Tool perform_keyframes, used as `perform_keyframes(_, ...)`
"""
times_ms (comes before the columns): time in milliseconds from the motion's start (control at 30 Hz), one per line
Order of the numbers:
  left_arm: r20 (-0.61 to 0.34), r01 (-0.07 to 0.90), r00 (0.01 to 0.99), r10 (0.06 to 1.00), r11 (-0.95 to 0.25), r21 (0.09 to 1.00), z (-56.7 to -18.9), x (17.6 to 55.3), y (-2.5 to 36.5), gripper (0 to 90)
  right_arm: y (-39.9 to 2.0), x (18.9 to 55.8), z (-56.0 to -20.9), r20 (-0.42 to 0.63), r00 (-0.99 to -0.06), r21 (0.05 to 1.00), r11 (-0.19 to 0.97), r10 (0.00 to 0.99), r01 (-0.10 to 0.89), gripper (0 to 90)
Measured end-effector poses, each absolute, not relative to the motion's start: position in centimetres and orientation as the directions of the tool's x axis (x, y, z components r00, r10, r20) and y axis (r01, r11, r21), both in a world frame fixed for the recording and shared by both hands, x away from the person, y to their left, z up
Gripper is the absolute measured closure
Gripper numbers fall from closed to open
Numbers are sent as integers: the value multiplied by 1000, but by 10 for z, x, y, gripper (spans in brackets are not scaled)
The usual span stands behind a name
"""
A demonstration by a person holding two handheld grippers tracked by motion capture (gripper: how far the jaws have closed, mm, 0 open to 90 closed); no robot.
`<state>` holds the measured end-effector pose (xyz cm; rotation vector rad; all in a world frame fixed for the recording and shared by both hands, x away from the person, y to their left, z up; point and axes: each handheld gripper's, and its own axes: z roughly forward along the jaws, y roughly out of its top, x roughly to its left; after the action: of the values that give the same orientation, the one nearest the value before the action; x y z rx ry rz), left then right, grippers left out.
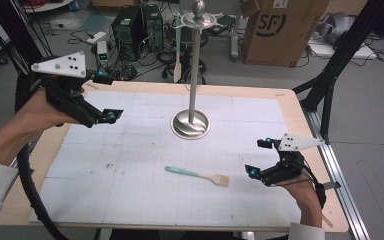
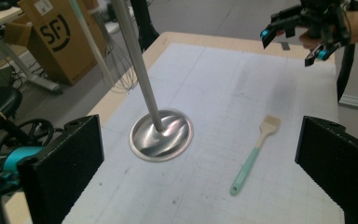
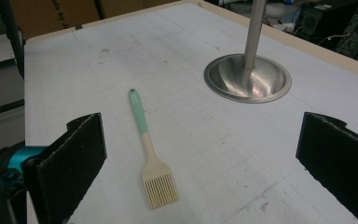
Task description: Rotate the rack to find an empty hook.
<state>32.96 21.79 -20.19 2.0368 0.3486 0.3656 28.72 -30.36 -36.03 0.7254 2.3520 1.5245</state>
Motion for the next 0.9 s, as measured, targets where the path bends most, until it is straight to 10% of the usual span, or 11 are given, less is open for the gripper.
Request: perform_keyframes(900, 88, 108, 906, 413, -428, 897, -300, 300, 249, 16, -301, 288, -360, 55, -849, 901, 340, 526, 269, 1)
